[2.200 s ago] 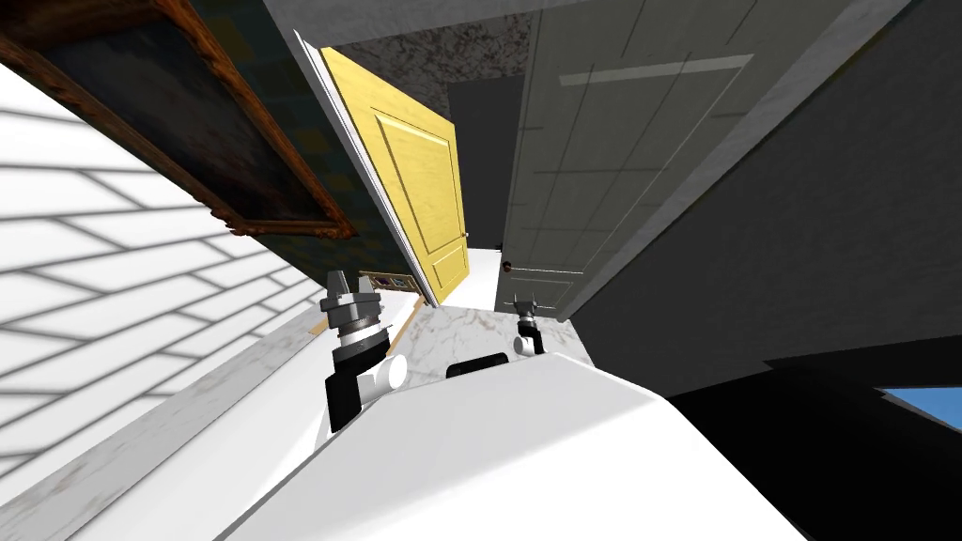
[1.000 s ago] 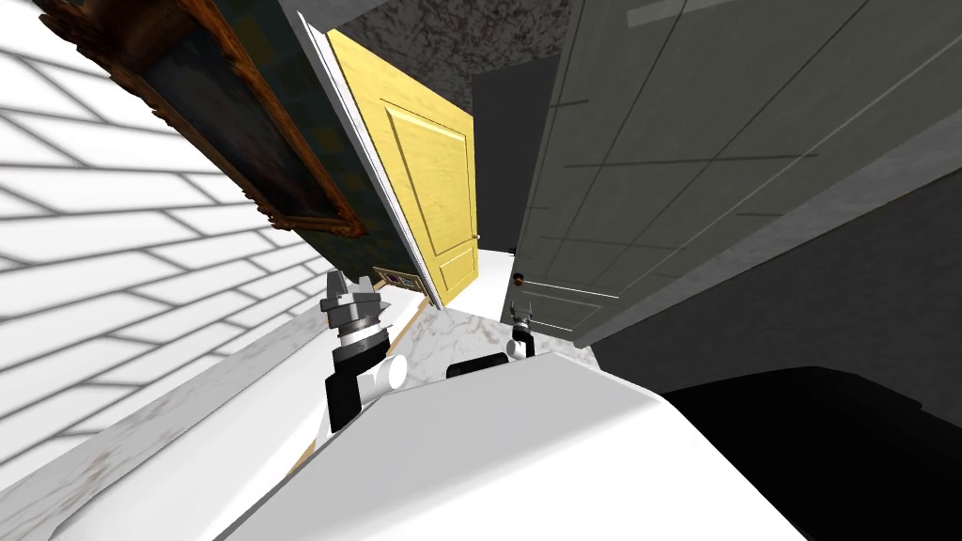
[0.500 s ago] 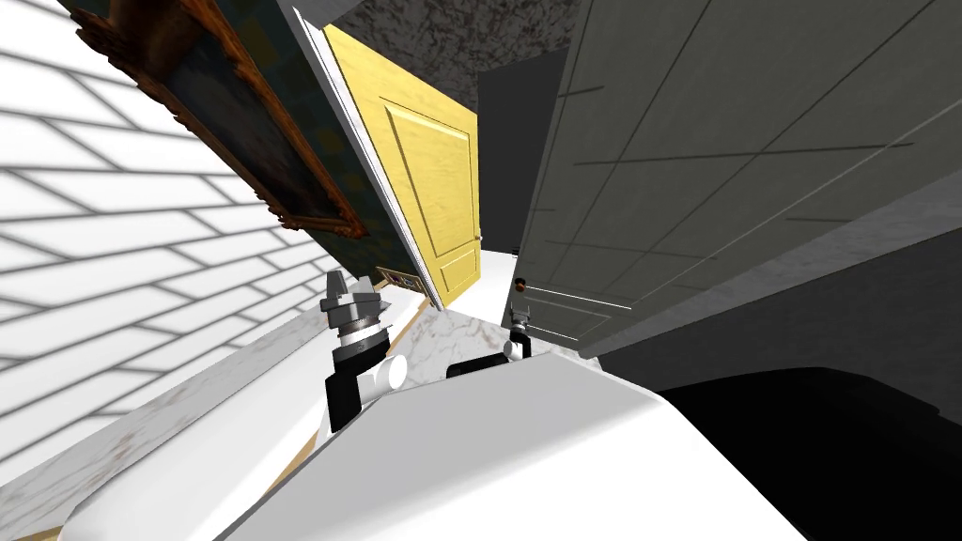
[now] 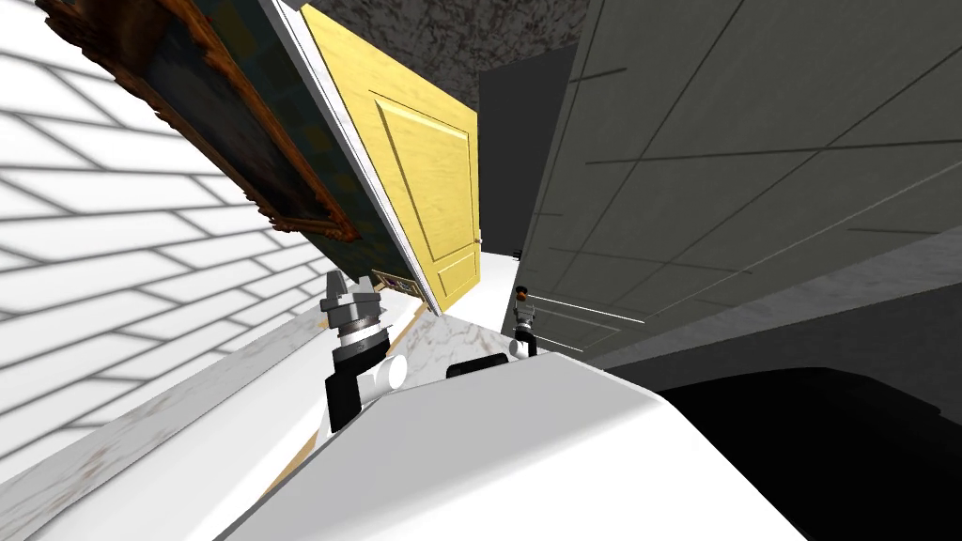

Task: Push the door open

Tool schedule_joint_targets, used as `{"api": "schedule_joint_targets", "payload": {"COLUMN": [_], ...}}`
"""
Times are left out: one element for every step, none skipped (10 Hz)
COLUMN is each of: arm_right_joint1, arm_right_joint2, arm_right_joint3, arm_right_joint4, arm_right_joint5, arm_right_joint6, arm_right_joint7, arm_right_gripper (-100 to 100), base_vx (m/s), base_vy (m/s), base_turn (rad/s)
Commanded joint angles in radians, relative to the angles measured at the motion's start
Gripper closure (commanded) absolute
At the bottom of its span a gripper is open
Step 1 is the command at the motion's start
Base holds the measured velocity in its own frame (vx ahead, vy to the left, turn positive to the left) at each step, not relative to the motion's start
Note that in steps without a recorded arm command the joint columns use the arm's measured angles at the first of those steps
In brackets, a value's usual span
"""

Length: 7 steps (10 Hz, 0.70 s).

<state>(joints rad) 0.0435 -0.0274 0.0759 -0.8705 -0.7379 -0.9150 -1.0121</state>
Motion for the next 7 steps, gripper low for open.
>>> {"api": "schedule_joint_targets", "payload": {"arm_right_joint1": [-0.003,-0.004,-0.005,-0.006,-0.007,-0.007,-0.007], "arm_right_joint2": [-0.001,0.006,0.022,0.038,0.031,0.031,0.031], "arm_right_joint3": [-0.003,-0.004,-0.007,-0.008,-0.007,-0.007,-0.007], "arm_right_joint4": [0.007,0.008,0.011,0.012,0.013,0.013,0.013], "arm_right_joint5": [-0.002,-0.003,-0.005,-0.006,-0.005,-0.005,-0.005], "arm_right_joint6": [-0.001,-0.001,-0.001,0.0,-0.001,-0.001,-0.001], "arm_right_joint7": [-0.005,-0.008,-0.01,-0.012,-0.01,-0.01,-0.01], "arm_right_gripper": [-100,-100,-100,-100,-100,100,100], "base_vx": [0.194,0.176,0.178,0.176,0.073,-0.008,-0.022], "base_vy": [-0.117,-0.132,-0.103,-0.067,-0.025,0.003,0.011], "base_turn": [0.014,0.027,0.03,0.018,0.008,0.012,-0.002]}}
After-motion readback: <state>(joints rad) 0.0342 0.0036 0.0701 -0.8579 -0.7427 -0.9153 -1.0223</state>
